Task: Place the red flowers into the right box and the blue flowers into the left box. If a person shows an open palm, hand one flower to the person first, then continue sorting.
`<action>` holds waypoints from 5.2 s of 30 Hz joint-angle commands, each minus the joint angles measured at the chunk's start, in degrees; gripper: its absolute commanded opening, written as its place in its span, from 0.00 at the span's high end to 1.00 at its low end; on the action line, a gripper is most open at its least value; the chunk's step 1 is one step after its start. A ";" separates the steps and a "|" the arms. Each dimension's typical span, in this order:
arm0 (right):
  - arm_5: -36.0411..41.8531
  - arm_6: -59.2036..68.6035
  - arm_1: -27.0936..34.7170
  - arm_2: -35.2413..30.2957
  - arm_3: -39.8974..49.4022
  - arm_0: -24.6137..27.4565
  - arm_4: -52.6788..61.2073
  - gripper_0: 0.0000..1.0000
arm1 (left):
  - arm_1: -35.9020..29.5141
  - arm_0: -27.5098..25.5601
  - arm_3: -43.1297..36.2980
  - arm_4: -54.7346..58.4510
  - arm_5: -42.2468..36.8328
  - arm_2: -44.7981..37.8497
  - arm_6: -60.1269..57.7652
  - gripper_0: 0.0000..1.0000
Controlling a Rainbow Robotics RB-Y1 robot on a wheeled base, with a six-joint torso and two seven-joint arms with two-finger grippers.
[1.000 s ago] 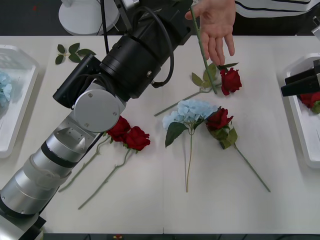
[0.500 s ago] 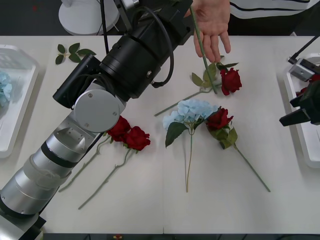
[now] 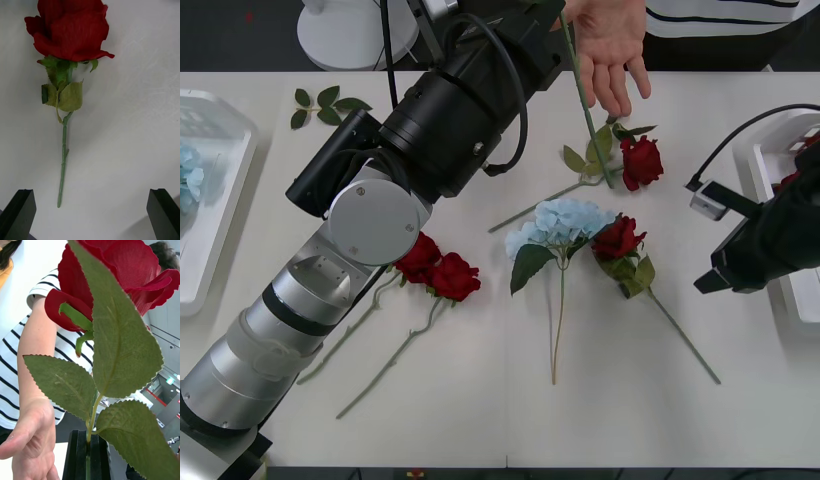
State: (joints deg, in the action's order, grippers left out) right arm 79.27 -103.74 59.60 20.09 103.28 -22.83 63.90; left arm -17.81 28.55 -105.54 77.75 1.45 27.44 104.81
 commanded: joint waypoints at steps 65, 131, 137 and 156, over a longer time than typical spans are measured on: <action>-11.51 8.46 -23.83 9.88 -18.20 -1.34 -26.72 1.00 | 1.29 -0.78 -2.57 0.47 0.93 0.60 -3.38 1.00; -50.97 -20.10 -14.95 -14.64 -18.64 -30.69 24.60 1.00 | 1.29 -0.78 -2.57 0.47 0.93 0.60 -3.38 1.00; -51.67 -20.98 -16.54 -13.50 -21.98 -34.30 24.60 1.00 | 1.29 -0.78 -2.57 0.47 0.93 0.60 -3.38 1.00; -52.81 -21.42 -16.98 -12.18 -21.98 -34.21 26.89 0.39 | 1.29 -0.78 -2.57 0.47 0.93 0.60 -3.38 1.00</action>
State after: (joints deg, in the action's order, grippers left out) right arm 26.98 -122.76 43.51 7.31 80.58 -54.22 89.58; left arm -17.78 28.29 -105.61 77.77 1.50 27.56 104.80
